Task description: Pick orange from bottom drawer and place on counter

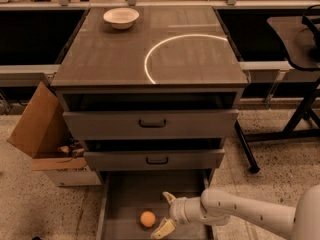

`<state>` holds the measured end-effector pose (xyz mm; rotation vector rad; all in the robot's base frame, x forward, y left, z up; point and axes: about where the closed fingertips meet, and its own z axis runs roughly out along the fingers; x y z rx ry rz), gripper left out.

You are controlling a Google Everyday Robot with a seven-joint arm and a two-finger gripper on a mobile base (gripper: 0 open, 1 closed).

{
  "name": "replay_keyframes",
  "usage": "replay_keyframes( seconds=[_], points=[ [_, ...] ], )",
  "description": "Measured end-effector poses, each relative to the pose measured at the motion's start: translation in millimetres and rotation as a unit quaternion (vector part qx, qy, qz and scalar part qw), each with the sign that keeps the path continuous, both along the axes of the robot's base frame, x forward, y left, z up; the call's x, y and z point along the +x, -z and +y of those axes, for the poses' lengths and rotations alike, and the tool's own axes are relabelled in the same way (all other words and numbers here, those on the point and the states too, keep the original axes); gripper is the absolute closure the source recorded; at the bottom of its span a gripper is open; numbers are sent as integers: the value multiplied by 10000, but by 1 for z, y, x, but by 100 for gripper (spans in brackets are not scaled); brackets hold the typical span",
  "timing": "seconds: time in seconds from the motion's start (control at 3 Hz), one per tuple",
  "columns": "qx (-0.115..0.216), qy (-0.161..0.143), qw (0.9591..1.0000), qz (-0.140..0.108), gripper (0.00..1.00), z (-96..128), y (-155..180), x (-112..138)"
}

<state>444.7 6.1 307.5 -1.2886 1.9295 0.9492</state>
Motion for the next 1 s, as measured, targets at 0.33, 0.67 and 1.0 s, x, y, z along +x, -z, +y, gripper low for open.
replay_keyframes(
  seconds=[0.33, 0.67, 1.0],
  points=[
    [0, 0, 10000, 0, 0, 0, 0, 0],
    [18, -522, 9986, -79, 0, 5, 34, 13],
    [46, -989, 9949, -197, 0, 8, 72, 30]
  ],
)
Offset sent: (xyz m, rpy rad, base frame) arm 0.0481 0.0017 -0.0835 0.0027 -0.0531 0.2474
